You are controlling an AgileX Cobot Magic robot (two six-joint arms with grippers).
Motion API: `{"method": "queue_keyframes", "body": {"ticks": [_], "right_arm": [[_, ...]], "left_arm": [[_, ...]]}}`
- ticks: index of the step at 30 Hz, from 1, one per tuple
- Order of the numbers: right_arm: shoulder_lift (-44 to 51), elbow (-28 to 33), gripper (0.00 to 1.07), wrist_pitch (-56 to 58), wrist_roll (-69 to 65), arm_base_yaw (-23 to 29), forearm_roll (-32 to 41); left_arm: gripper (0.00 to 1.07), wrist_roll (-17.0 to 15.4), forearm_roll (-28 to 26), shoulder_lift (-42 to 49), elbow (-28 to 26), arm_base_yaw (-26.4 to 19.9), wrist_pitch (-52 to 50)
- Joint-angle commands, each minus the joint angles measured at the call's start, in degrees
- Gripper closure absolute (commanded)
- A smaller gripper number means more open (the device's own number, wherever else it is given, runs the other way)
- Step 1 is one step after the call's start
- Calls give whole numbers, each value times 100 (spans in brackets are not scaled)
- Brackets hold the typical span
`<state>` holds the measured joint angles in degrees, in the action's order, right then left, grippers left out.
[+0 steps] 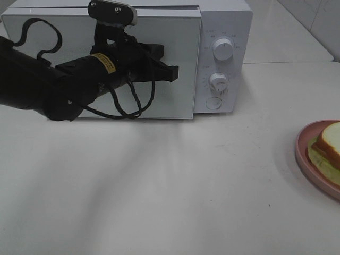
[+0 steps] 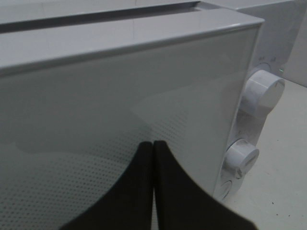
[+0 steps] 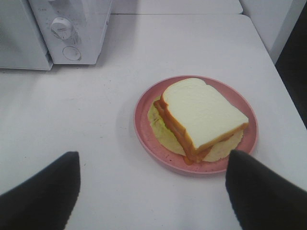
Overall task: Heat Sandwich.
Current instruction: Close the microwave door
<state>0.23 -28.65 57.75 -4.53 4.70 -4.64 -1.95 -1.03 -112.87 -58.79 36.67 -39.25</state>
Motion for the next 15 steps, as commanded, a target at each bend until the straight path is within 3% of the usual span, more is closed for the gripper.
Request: {"method": "queue_keyframes", "body": {"ticks": [1,15], "right_arm": [[155,0,32,-74,69,-52,-17],[155,0,32,-74,63,-52,-17]], "left_arm": [[107,17,-275,-183,-372,-34,-17],[107,69,-292,-659,-1329,-34,390]]}}
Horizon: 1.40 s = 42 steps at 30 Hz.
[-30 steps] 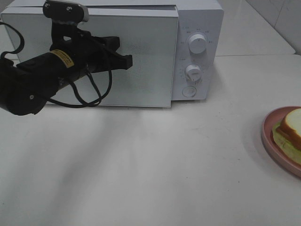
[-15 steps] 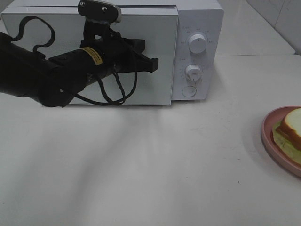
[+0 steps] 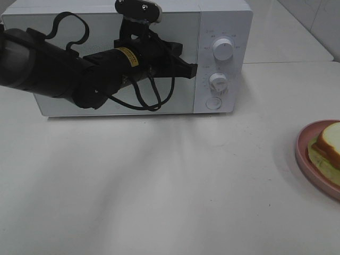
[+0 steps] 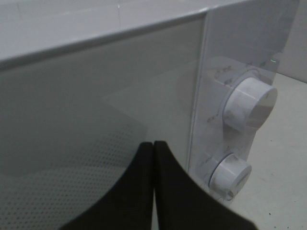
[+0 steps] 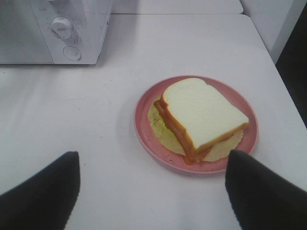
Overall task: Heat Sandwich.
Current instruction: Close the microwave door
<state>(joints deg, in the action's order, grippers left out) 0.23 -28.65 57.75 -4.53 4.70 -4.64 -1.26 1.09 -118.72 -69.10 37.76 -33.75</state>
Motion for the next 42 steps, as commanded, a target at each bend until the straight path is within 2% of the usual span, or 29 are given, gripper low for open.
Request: {"method": "queue_keyframes", "body": {"ticks": [1,15,25,29,33,38,41,42], "right_arm": [[155,0,32,-74,63,-52,-17],[155,0,32,-74,69,-52,-17],[155,0,32,-74,69,-52,-17],[155,0,32,-74,69,-52,-17],[155,0,32,-74,69,-52,-17],[155,0,32,-74,69,-52,-17],[155,0,32,-74,69,-52,-17],[155,0,32,-74,69,-52,-17]], "left_arm": [[107,0,-504,-74,-298,-143,-160],[107,-11,-458,-34,-361,-103,149],[107,11,-458,304,-344,52,1467],[107,11,-458,470,-183,52,1765],[107,-17,-464,900,315,52,2166],[107,-17,-464,1261,613,52,2659],[107,-17,-516,1530,647,52,3587],[102,-17,-521,1581,647,52,3850]]}}
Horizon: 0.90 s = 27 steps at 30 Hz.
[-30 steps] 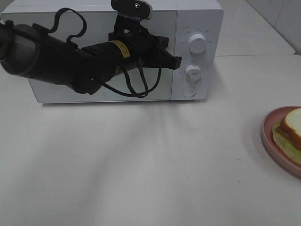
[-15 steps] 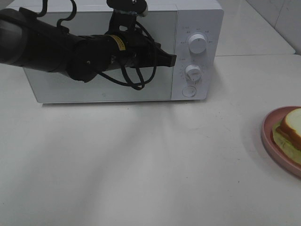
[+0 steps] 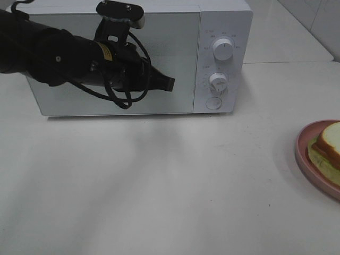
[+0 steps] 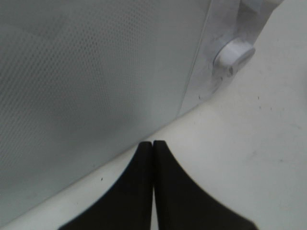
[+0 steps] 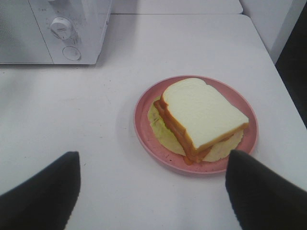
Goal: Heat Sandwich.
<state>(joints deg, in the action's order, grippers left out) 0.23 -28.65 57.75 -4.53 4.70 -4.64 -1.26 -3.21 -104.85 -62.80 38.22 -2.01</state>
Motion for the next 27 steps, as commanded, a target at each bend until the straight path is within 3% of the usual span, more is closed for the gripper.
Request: {"method": "queue_keyframes", "body": {"ticks": [1,5,6,7,10,14,20,27], "right_arm": [[155,0,32,-74,69,-52,-17],[155,0,32,-74,69,-52,-17],[155,0,32,-74,69,-52,-17],[155,0,32,-74,69,-52,-17],[155,0,32,-74,69,-52,-17],[155,0,32,-74,69,-52,-17],[155,0,32,-74,57,-52,-17],[155,0,32,-74,63,-52,-17]], "left_arm": [[102,-17,-92,195,17,6,676],[36,-34,-252,504,17,6,2057],[36,-34,-252,504,17,6,2057],[7,-29,-309,533,6,6,2275],[7,-29,-390,584,6,6,2641],[9,-17,-407,859,6,6,4085],[9,-40,-470,1066,6,0,5013],[9,-17,-814,1387,6,-584,5678]]}}
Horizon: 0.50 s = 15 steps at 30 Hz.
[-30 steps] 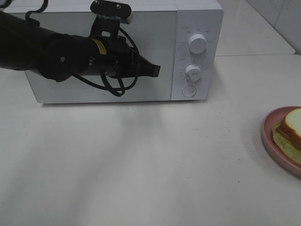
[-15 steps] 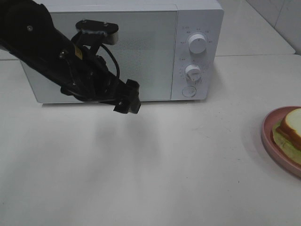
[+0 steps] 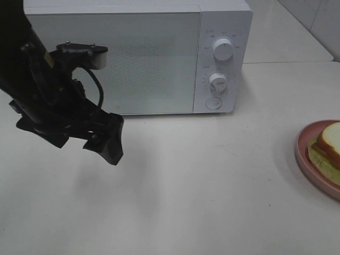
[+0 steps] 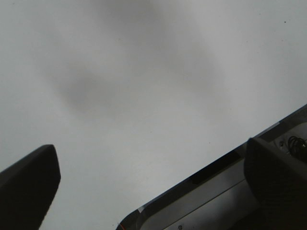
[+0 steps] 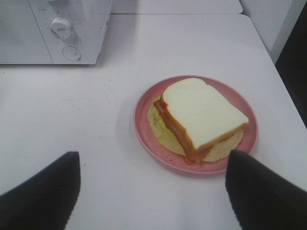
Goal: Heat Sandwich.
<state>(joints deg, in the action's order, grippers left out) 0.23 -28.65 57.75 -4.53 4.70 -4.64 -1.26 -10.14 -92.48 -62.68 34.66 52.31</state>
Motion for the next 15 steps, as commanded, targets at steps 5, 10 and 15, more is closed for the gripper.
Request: {"method": "queue_keyframes", "body": {"ticks": [5,10,15], "right_arm": [[155,0,32,-74,63,-52,-17],[155,0,32,-74,63,-52,-17],[155,0,32,-74,63,-52,-17]], "left_arm": [[9,23,-103,384,-6,-802,682],[9,126,-52,625,6,-1404,1020],[9,332,-52,871,155,-2051,1157]]}}
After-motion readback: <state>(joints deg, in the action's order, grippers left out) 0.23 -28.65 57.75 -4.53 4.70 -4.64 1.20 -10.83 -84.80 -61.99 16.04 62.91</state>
